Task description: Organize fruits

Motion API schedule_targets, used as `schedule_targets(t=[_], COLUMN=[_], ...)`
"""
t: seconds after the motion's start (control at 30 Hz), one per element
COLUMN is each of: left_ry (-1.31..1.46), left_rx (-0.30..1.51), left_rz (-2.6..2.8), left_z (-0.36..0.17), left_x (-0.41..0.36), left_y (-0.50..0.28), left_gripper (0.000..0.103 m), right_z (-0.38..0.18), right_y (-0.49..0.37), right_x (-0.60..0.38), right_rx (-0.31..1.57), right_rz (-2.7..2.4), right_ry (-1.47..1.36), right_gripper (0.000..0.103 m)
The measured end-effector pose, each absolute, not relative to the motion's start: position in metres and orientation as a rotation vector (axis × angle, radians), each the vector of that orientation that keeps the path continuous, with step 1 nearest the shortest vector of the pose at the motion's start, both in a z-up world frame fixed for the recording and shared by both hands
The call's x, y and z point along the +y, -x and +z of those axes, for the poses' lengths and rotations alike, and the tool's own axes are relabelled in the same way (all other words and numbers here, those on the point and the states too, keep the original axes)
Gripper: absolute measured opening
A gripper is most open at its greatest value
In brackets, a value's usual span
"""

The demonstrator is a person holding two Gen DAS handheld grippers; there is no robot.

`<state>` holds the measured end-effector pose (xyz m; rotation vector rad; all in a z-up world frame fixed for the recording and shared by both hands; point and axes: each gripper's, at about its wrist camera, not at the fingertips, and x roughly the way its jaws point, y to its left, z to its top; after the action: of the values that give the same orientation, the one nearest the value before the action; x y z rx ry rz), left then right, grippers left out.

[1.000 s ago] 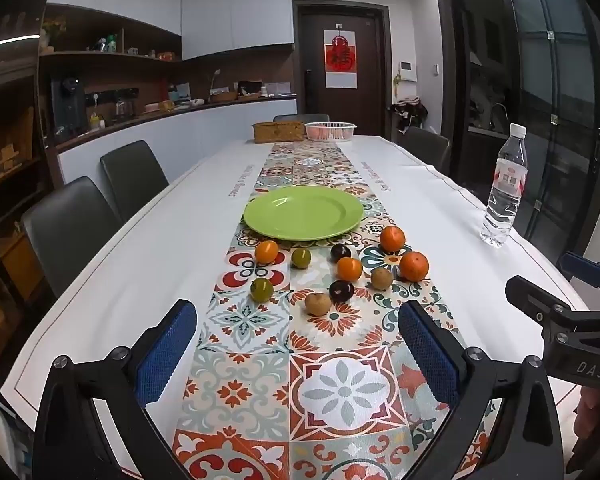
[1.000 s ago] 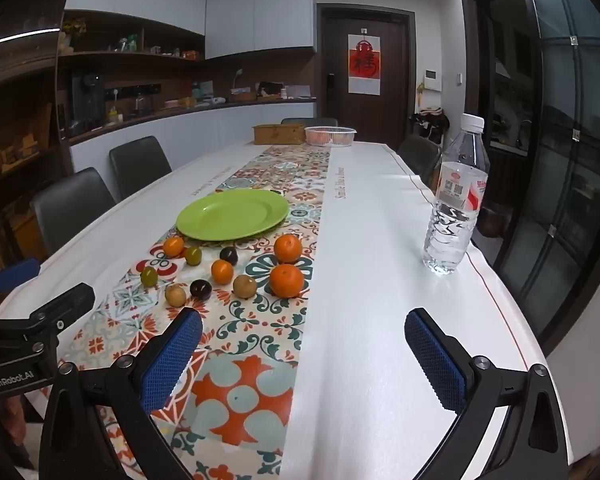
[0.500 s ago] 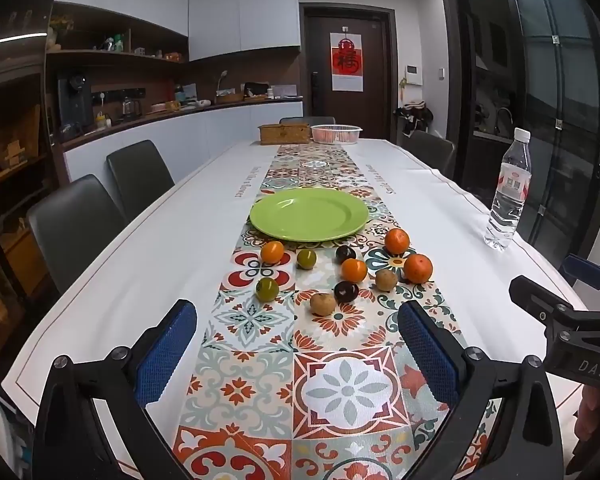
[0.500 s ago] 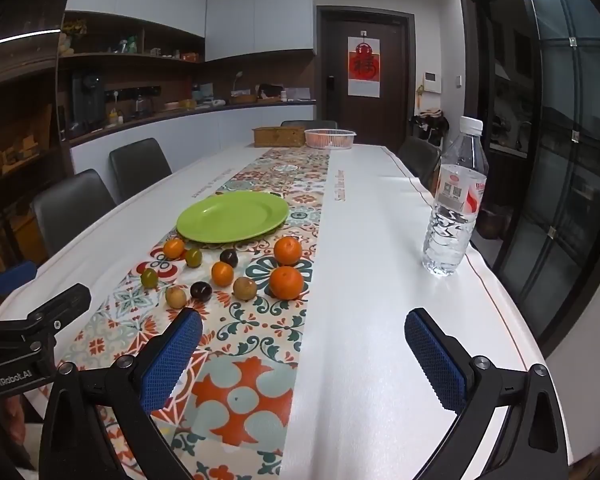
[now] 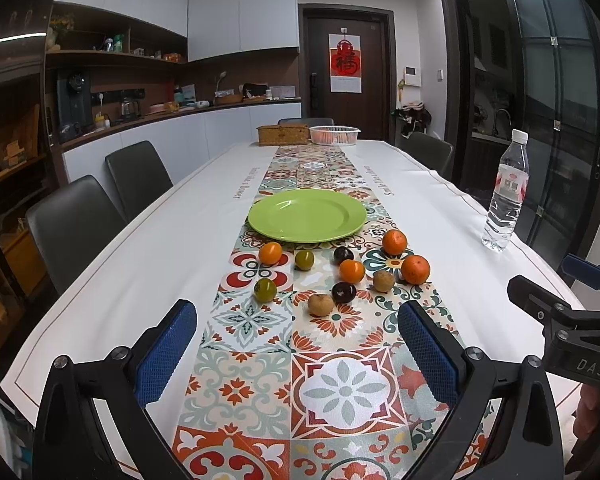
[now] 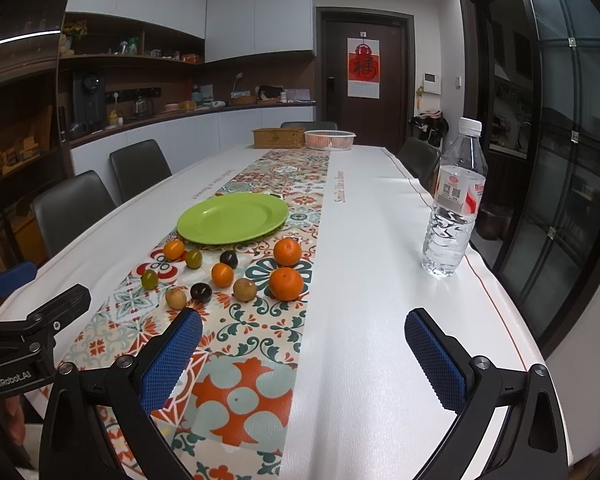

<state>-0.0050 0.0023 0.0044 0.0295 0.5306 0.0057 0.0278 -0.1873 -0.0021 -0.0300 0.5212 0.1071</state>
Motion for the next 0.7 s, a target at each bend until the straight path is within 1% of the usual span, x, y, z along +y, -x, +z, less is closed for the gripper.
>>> schedule_targets(t=[0.7], left_ry=[-0.029], left_rx=[0.525], left_rz=[0.003], left_z=[0.0066], left_x=[0.0019], left_y=[0.0061], left_gripper=[0.103], right_z=[0.0005], right_y=[-0.0271], right_x=[-0.1874], right_rx=[0.515], right_rz=[0.108], right_ry=[0.029], right_gripper=[0.103])
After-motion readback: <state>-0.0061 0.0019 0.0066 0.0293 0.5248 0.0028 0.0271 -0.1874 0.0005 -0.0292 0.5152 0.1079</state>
